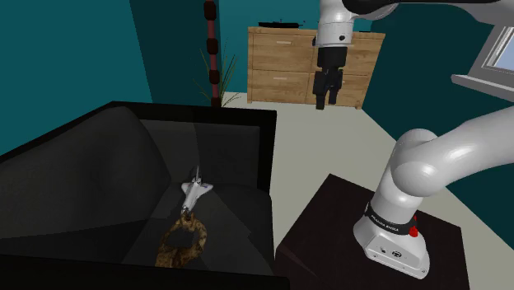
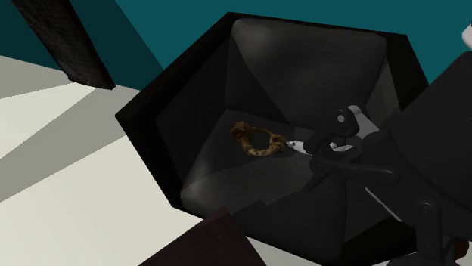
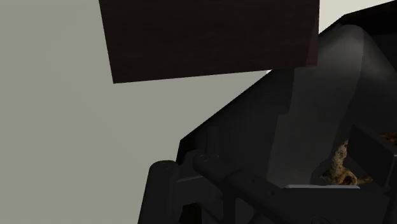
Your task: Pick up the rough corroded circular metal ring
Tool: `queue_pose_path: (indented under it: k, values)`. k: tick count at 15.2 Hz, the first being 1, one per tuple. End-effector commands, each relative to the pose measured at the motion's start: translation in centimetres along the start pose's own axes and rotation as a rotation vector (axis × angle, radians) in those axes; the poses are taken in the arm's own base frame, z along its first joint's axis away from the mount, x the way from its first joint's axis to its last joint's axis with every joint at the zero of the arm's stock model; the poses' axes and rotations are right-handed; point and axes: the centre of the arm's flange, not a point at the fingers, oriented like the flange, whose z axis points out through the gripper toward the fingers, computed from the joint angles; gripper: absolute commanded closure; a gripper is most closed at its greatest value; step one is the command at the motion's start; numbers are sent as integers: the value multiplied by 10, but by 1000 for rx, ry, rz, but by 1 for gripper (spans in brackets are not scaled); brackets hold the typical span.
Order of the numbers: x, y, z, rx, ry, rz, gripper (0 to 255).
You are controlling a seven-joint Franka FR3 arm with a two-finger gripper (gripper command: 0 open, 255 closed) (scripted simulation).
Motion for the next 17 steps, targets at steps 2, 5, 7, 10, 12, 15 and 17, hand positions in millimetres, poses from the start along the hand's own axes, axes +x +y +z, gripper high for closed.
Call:
queue_pose_path:
  k: [2,5,7,10,12,15,17]
  values:
    - [6,-9,7,-2,0,1,0]
    - [25,-37,30,-9,1,4,0]
    - [37,-56,45,-14,1,6,0]
    - [56,-83,67,-21,2,8,0]
    - [69,-101,83,-25,2,10,0]
    - [88,-128,106,-32,3,13,0]
    - [101,-146,121,-36,3,15,0]
